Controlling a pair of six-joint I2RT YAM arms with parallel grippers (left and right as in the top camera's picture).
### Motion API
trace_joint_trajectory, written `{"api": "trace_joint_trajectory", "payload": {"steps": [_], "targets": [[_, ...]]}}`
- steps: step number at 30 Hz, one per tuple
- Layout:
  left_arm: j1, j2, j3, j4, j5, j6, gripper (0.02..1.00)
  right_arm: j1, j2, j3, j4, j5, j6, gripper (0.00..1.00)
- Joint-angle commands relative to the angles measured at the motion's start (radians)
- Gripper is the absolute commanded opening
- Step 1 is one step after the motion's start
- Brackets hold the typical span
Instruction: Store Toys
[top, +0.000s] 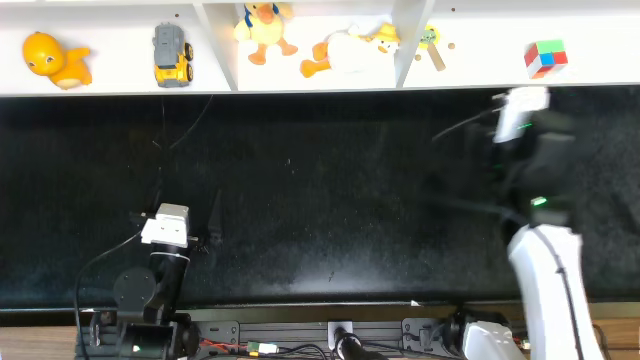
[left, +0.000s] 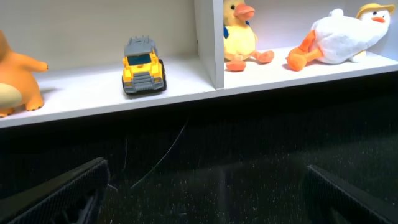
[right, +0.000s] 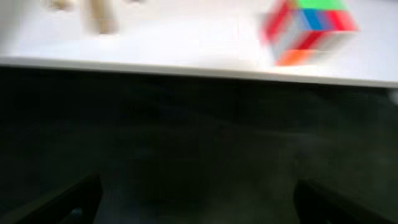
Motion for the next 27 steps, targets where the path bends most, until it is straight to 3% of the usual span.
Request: {"api": "trace_joint_trajectory", "payload": {"steps": [1, 8, 17, 21, 27], "targets": [[-0.003, -0.010, -0.001, -0.005, -0.001, 0.015, 0.998, 0.105, -0.182, -0.160, 0.077, 0.122, 0.180, 0.993], [-0.003, -0.010, 0.000, -0.005, -0.001, 0.015, 0.998, 0.105, -0.589, -0.470, 0.184, 0.073, 0.198, 0.996], [-0.003, -0.010, 0.000, -0.005, -0.001, 0.015, 0.998, 0.047, -0.972, -0.716, 0.360, -0.153, 0.254, 0.996], [-0.003, -0.010, 0.000, -0.005, -0.001, 0.015, 0.998, 0.045, -1.047, -0.714, 0.258, -0.184, 0.246, 0.993], [-0.003, -0.010, 0.000, -0.005, -0.001, 0.015, 0.998, 0.057, -1.120, -0.715, 0.265, -0.181, 0.246, 0.993]]}}
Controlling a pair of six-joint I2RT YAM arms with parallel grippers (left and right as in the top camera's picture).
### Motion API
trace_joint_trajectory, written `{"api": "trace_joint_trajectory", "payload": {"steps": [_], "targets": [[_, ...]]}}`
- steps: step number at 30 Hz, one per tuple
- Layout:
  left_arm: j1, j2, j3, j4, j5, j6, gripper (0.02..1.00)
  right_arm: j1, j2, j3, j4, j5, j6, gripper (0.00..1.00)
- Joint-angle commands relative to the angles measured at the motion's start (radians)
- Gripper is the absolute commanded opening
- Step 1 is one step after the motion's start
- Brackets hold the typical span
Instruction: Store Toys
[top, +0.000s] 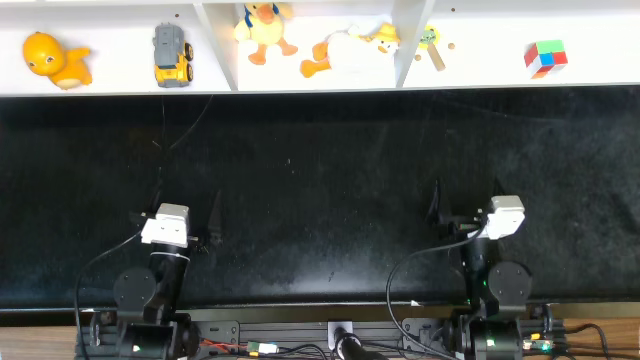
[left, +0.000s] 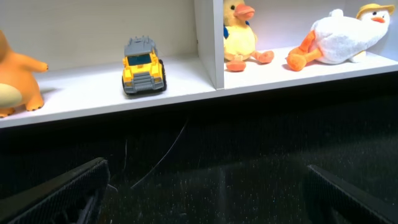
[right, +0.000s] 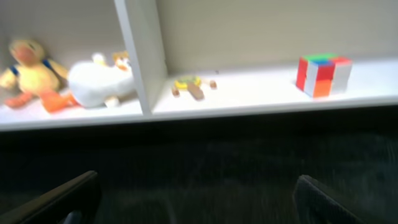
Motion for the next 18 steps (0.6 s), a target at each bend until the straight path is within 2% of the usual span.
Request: {"api": "trace_joint_trajectory", "payload": {"steps": [1, 18], "targets": [[-0.003, -0.010, 0.000, -0.005, -0.001, 0.015, 0.996, 0.009, -0.028, -0.014, 0.004, -0.023, 0.007, 0.996], [-0.003, -0.010, 0.000, -0.005, -0.001, 0.015, 0.998, 0.058, -0.027, -0.014, 0.002, -0.023, 0.007, 0.996]]}}
